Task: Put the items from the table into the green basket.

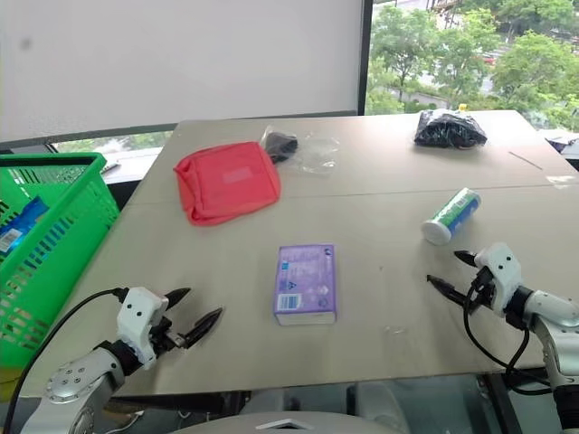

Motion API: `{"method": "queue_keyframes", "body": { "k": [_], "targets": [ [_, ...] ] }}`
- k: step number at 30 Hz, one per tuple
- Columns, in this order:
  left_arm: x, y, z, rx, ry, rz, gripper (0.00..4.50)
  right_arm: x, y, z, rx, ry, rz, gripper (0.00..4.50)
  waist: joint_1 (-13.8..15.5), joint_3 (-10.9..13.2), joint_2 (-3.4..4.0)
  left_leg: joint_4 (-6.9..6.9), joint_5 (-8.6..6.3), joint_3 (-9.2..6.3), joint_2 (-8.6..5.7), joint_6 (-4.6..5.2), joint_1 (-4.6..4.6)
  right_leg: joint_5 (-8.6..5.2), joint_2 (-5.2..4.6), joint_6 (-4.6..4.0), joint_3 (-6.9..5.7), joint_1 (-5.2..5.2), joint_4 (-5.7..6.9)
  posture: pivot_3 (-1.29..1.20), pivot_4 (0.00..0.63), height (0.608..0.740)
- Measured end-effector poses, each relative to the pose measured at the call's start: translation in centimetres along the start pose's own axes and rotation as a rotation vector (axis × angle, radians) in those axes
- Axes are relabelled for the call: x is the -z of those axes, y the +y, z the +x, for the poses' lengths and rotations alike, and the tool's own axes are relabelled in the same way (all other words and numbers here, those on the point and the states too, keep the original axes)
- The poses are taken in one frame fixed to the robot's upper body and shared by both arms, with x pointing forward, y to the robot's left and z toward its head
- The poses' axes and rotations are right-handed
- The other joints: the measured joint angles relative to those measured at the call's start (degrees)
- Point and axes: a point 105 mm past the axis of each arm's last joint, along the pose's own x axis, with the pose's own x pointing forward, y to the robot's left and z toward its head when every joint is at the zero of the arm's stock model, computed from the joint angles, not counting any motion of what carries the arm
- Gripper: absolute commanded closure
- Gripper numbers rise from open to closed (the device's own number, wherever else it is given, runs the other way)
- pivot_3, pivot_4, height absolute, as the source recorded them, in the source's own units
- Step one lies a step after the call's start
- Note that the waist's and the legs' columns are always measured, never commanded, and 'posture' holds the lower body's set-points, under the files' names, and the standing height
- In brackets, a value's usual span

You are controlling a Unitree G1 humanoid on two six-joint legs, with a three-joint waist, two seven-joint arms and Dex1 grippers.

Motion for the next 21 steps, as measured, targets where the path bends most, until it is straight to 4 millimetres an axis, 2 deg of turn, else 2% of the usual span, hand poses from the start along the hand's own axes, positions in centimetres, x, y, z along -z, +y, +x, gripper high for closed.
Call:
{"method": "queue_keyframes", "body": {
  "k": [8,21],
  "targets": [
    [-2.0,0.6,1.3,0.040,-0.051,0.058,0.05,1.1,0.4,-0.2,0.045,0.024,0.049,0.00,-0.40,-0.15,0.09,0.00,0.00,0.08,0.00,0.00,0.02,0.00,0.02,0.00,0.09,0.00,0.00,-0.11,0.000,0.740],
    [-1.7,0.4,1.2,0.053,-0.041,0.049,0.05,0.8,0.5,-0.2,0.049,0.022,0.042,0.00,-1.38,-0.17,0.05,0.00,0.00,0.05,0.02,0.00,0.01,0.00,0.03,0.01,0.06,0.00,0.01,-0.09,0.000,0.740]
  ]
}}
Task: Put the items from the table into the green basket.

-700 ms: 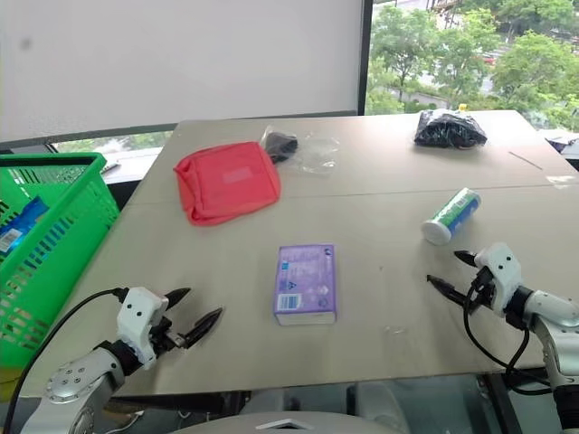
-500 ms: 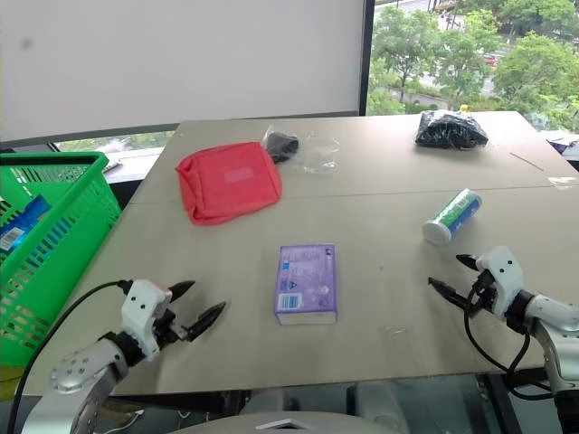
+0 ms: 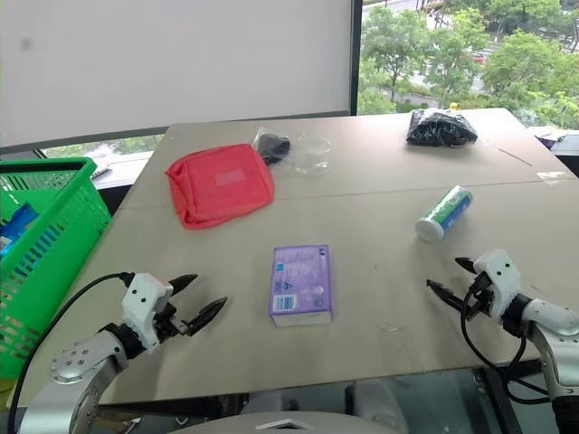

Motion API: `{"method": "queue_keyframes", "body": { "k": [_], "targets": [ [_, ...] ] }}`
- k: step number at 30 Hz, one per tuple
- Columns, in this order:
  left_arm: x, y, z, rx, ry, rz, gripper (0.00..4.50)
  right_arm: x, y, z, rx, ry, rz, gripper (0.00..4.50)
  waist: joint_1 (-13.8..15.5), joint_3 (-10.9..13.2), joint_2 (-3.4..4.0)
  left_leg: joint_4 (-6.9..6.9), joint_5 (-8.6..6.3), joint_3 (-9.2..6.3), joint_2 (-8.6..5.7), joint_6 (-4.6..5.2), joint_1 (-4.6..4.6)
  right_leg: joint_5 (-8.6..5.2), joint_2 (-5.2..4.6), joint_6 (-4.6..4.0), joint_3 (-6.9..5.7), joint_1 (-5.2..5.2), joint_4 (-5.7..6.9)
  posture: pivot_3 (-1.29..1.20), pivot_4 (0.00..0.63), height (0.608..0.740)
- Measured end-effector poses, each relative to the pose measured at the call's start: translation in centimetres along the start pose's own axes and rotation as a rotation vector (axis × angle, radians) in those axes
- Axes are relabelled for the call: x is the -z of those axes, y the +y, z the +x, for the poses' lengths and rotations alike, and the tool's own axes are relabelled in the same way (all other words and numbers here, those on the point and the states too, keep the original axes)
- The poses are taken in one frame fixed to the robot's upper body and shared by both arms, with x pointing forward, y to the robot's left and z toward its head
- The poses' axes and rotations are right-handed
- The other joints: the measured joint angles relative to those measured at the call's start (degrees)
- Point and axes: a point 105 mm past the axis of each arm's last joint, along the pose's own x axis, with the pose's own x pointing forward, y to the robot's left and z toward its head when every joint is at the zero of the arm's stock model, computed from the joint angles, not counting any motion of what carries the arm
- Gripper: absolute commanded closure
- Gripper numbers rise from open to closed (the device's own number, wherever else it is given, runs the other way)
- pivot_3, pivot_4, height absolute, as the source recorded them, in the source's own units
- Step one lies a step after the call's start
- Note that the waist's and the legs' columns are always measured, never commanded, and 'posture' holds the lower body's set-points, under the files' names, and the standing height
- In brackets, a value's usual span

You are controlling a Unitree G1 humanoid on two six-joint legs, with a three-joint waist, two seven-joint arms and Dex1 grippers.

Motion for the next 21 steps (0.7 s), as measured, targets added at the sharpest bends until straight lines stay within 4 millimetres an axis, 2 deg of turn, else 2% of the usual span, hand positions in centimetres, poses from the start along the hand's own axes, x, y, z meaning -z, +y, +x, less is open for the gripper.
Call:
{"method": "queue_keyframes", "body": {
  "k": [4,6,11,15,19,21],
  "targets": [
    [0.0,-0.1,-0.4,0.001,0.005,-0.010,0.05,-0.6,-0.1,0.5,0.018,-0.027,0.046,0.00,-0.01,0.02,-0.04,-0.01,0.00,-0.01,0.03,0.00,0.00,0.00,0.02,-0.01,0.00,0.00,0.01,-0.08,0.000,0.740],
    [-0.8,0.6,-0.5,-0.016,-0.007,0.009,0.05,-1.7,0.2,1.2,0.011,-0.068,0.074,0.00,0.03,0.02,-0.03,0.00,0.00,-0.02,0.03,0.00,0.02,0.00,0.02,0.00,0.00,0.00,0.04,-0.07,0.000,0.740],
    [-4.5,1.7,-0.4,0.007,-0.115,0.039,0.05,-4.8,-0.1,2.6,0.055,-0.154,0.084,0.00,0.31,-0.01,-0.08,0.00,0.00,-0.05,0.02,0.00,-0.03,0.01,0.01,-0.01,-0.03,-0.01,0.01,-0.08,0.000,0.740],
    [-7.3,0.7,-0.6,0.133,-0.183,0.041,0.05,-7.2,-0.7,4.1,0.185,-0.198,0.128,0.00,0.19,0.00,-0.06,-0.02,0.00,-0.06,0.03,-0.01,-0.05,0.01,0.02,-0.02,-0.02,-0.06,0.03,-0.08,0.000,0.740],
    [-9.4,-0.6,-1.4,0.281,-0.208,0.022,0.05,-8.6,-0.7,5.9,0.330,-0.204,0.245,0.00,-0.03,0.00,-0.06,-0.02,0.01,-0.09,0.06,-0.03,-0.13,0.01,0.03,-0.03,-0.02,-0.15,0.05,-0.06,0.000,0.740],
    [-10.3,-0.8,-1.7,0.306,-0.217,0.034,0.05,-8.2,-0.7,6.4,0.398,-0.170,0.302,0.00,0.04,0.00,-0.06,-0.02,0.01,-0.11,0.04,-0.03,-0.15,0.01,0.02,-0.02,-0.04,-0.15,0.03,-0.06,0.000,0.740]
  ]
}}
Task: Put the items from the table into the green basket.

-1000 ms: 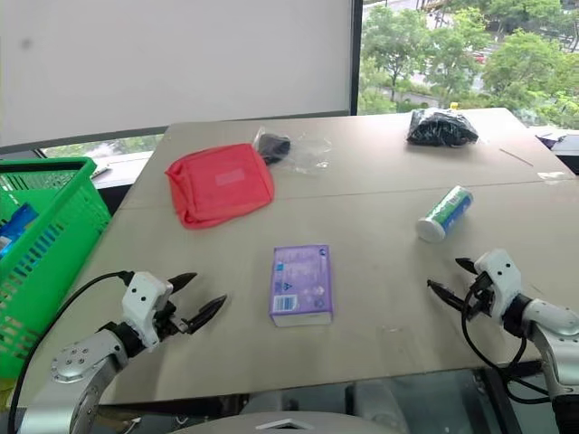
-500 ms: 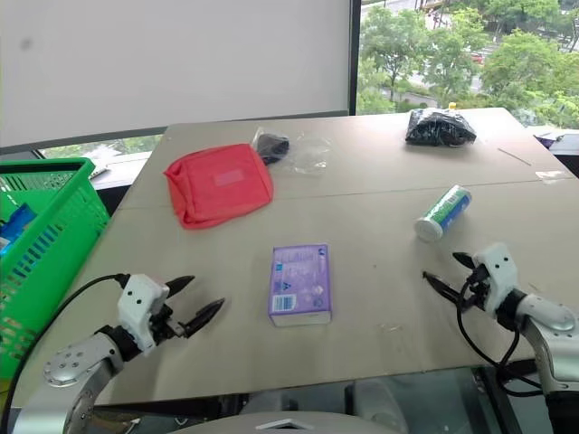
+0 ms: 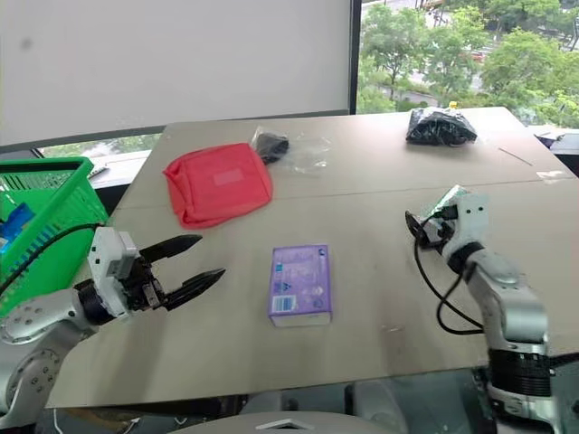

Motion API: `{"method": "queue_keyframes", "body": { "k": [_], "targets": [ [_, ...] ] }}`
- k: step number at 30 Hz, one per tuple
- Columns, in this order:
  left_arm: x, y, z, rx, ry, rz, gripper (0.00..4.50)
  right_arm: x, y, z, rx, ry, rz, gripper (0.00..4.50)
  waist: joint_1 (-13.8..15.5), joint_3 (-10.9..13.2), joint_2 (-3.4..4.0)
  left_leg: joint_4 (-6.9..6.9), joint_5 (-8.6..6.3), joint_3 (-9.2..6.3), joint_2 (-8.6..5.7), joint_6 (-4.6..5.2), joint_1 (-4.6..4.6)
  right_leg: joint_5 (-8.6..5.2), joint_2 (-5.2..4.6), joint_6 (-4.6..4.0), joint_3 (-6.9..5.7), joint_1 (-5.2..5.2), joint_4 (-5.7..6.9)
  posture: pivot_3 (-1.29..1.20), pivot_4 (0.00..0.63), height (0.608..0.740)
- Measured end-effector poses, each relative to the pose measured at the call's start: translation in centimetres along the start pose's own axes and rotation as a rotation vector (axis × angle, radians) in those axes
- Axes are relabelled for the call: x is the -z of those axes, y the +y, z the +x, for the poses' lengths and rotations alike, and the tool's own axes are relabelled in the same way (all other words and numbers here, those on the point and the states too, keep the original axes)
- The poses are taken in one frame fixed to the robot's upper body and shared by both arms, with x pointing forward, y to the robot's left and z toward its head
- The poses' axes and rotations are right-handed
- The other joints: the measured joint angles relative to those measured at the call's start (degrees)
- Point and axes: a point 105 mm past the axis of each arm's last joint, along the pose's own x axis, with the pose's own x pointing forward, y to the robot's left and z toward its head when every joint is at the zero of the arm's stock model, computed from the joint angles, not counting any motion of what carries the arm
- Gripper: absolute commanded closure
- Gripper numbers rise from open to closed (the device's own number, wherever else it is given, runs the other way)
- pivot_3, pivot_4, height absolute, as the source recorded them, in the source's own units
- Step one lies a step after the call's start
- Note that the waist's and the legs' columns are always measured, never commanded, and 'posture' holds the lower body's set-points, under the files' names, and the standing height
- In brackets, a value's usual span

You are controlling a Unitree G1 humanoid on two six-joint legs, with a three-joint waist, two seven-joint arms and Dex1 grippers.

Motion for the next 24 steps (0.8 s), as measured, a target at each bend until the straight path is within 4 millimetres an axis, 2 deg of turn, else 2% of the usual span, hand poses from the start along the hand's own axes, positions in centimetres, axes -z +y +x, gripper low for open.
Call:
{"method": "queue_keyframes", "body": {
  "k": [5,8,13,22,24],
  "targets": [
    [-1.2,-0.2,0.4,0.021,0.004,0.037,0.05,1.6,-1.0,0.7,0.186,0.062,-0.029,0.00,0.36,-0.06,-0.08,0.03,0.00,0.01,-0.09,0.00,-0.01,0.02,-0.08,0.02,0.02,-0.25,0.01,-0.02,0.000,0.740],
    [-1.9,-1.0,0.9,0.045,-0.007,0.055,0.05,2.6,-2.3,1.6,0.317,0.073,-0.072,0.00,0.25,-0.07,-0.12,0.01,0.00,0.05,-0.09,-0.01,0.00,0.02,-0.06,0.01,0.05,-0.26,0.02,0.00,0.000,0.740],
    [-2.7,-2.1,1.2,0.079,-0.011,0.068,0.05,3.0,-2.6,3.6,0.440,0.064,-0.080,0.00,0.41,-0.11,-0.17,0.02,0.01,0.05,-0.07,-0.01,0.01,0.03,-0.03,0.00,0.06,-0.25,0.05,0.05,0.000,0.740],
    [-2.8,-3.0,0.8,0.079,0.003,0.056,0.05,4.6,-4.3,4.4,0.574,0.089,-0.088,0.00,1.64,-0.10,-0.16,0.00,0.01,0.00,-0.09,-0.02,0.03,0.02,-0.02,-0.02,0.04,-0.26,0.05,0.08,0.000,0.740],
    [-2.3,-3.2,0.7,0.080,0.018,0.045,0.00,4.6,-4.6,4.4,0.591,0.084,-0.080,0.51,1.68,-0.10,-0.15,0.00,0.01,0.00,-0.09,-0.02,0.02,0.02,-0.03,-0.01,0.04,-0.26,0.02,0.08,0.000,0.740]
  ]
}}
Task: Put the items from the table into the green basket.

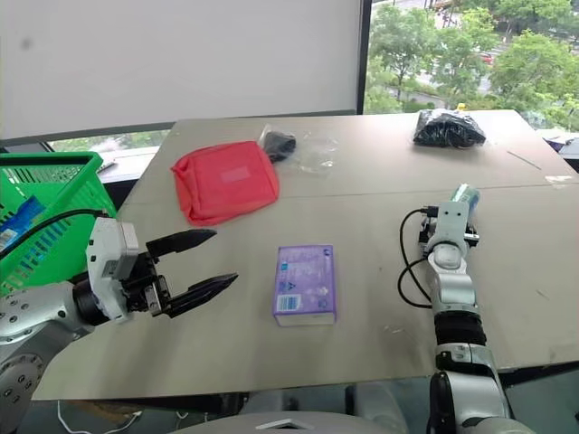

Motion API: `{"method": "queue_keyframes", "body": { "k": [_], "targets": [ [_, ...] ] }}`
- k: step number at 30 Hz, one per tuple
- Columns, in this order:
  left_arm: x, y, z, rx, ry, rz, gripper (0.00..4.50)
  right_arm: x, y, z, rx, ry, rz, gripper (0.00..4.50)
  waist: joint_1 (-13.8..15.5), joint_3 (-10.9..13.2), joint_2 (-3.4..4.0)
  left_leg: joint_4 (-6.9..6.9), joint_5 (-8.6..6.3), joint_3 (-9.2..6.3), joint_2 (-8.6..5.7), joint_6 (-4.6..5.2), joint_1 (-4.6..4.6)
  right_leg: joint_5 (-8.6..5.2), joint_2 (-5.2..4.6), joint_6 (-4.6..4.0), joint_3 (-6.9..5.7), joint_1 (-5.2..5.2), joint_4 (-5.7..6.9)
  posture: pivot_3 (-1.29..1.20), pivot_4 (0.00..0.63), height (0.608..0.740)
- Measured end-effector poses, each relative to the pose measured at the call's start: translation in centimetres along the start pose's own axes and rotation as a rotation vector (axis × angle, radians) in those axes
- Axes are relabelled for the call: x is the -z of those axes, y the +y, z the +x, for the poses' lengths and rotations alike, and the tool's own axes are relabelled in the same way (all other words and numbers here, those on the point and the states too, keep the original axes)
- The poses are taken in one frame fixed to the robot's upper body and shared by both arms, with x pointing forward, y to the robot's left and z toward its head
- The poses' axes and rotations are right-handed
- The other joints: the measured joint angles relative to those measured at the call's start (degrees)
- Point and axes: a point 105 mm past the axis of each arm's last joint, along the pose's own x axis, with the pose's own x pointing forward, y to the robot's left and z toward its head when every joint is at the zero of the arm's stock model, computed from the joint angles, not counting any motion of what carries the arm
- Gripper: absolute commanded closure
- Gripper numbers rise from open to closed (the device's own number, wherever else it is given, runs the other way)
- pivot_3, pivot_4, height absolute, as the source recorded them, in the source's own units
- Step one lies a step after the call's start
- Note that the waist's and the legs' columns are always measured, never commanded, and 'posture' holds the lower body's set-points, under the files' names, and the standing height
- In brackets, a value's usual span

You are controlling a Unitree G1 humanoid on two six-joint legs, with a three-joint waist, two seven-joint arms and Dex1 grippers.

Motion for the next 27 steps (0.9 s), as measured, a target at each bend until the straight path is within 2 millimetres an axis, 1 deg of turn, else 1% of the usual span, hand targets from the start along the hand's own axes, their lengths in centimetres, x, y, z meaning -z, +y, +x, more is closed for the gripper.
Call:
{"method": "queue_keyframes", "body": {
  "k": [1,2,3,5,6,11,13,15,17,18,21,23,24,25,27],
  "targets": [
    [0.2,-0.1,0.0,-0.001,0.007,-0.003,0.00,0.1,-0.2,0.1,0.009,0.001,0.003,0.77,0.02,0.00,0.00,0.00,0.00,0.00,0.00,0.00,0.00,0.00,0.00,0.00,0.00,0.00,-0.01,0.08,0.000,0.740],
    [0.3,-0.1,-0.1,-0.003,0.011,-0.007,0.00,0.1,-0.6,0.2,0.032,-0.001,0.004,1.15,0.14,0.00,0.00,0.00,0.00,-0.01,-0.01,0.00,-0.01,0.00,-0.02,0.00,-0.02,0.00,-0.02,0.07,0.000,0.740],
    [0.3,-0.1,-0.1,-0.006,0.008,-0.006,0.00,0.1,-0.8,0.2,0.038,-0.005,0.005,1.65,0.26,0.00,0.00,0.00,0.00,-0.03,-0.01,0.00,-0.01,0.00,-0.02,0.00,-0.03,0.00,-0.02,0.07,0.000,0.740],
    [0.2,0.0,0.0,-0.010,0.004,0.000,0.00,0.0,-0.8,0.3,0.040,-0.014,0.007,2.21,0.28,0.01,0.01,0.00,0.00,-0.02,-0.01,0.00,-0.01,0.00,-0.02,0.00,-0.03,0.00,-0.01,0.06,0.000,0.740],
    [0.2,0.0,0.1,-0.010,0.003,0.003,0.00,0.0,-0.8,0.3,0.041,-0.016,0.008,2.37,0.28,0.01,0.01,0.00,0.00,-0.02,-0.01,0.00,-0.01,0.00,-0.02,0.00,-0.02,0.00,-0.01,0.06,0.000,0.740],
    [-0.1,0.1,0.7,-0.004,-0.029,0.006,0.00,0.0,-0.9,0.3,0.046,-0.021,0.014,2.41,0.31,0.02,0.03,0.01,0.00,-0.02,-0.02,0.00,-0.02,0.00,-0.02,0.00,-0.02,0.00,-0.01,0.04,0.000,0.740],
    [-0.6,1.0,1.0,-0.057,-0.085,0.000,0.00,-0.2,-1.0,0.3,0.018,-0.033,0.059,2.44,0.29,0.05,0.09,0.01,0.00,-0.02,-0.02,0.00,-0.03,0.00,-0.02,0.01,-0.02,0.00,-0.02,0.03,0.000,0.740],
    [-0.7,1.7,1.4,-0.106,-0.105,-0.016,0.00,-0.5,-0.5,0.3,-0.033,-0.050,0.073,2.44,0.04,0.07,0.10,0.00,0.00,-0.02,-0.02,0.01,-0.04,0.00,-0.01,0.01,-0.01,-0.01,0.00,0.02,0.000,0.740],
    [-0.5,3.0,2.4,-0.200,-0.100,-0.054,0.00,-1.8,0.5,0.0,-0.146,-0.112,0.068,2.44,-0.15,0.14,0.22,0.01,0.00,-0.02,-0.02,0.01,-0.05,0.01,-0.01,0.02,0.00,-0.03,0.00,0.01,0.000,0.740],
    [-0.5,3.6,2.9,-0.235,-0.114,-0.088,0.00,-2.7,1.1,-0.4,-0.208,-0.149,0.075,2.44,-0.21,0.15,0.24,0.01,0.00,-0.02,-0.02,0.01,-0.09,0.02,-0.01,0.03,0.01,-0.05,0.03,0.00,0.000,0.740],
    [-1.8,4.0,5.1,-0.264,-0.223,-0.213,0.00,-6.5,3.5,-2.3,-0.422,-0.294,0.117,2.44,-0.48,0.15,0.23,0.02,0.00,-0.02,0.02,0.01,-0.14,0.03,0.01,0.04,0.01,-0.06,0.03,-0.02,0.000,0.740],
    [-2.5,4.4,6.4,-0.262,-0.281,-0.299,0.00,-9.0,5.5,-4.4,-0.596,-0.379,0.163,2.44,-0.47,0.13,0.22,0.01,-0.01,-0.05,0.03,0.01,-0.14,0.03,0.02,0.04,-0.01,-0.06,0.03,-0.04,0.000,0.740],
    [-2.9,4.8,7.2,-0.265,-0.326,-0.377,0.00,-10.7,7.0,-6.3,-0.738,-0.429,0.196,2.44,-0.48,0.13,0.22,0.02,0.00,-0.10,0.04,0.00,-0.14,0.04,0.03,0.03,-0.05,-0.09,0.03,-0.05,0.000,0.740],
    [-3.1,5.0,7.7,-0.258,-0.363,-0.438,0.00,-11.5,8.0,-7.7,-0.832,-0.456,0.202,2.44,-0.48,0.12,0.21,0.02,-0.01,-0.12,0.05,0.00,-0.16,0.04,0.03,0.03,-0.06,-0.09,0.02,-0.05,0.000,0.740],
    [-3.9,4.9,8.6,-0.212,-0.471,-0.581,0.00,-13.1,10.4,-11.5,-1.066,-0.508,0.205,2.44,-0.50,0.08,0.13,0.03,-0.01,-0.13,0.05,0.00,-0.21,0.04,0.01,0.03,-0.07,-0.15,-0.02,-0.06,0.000,0.740]
  ]
}}
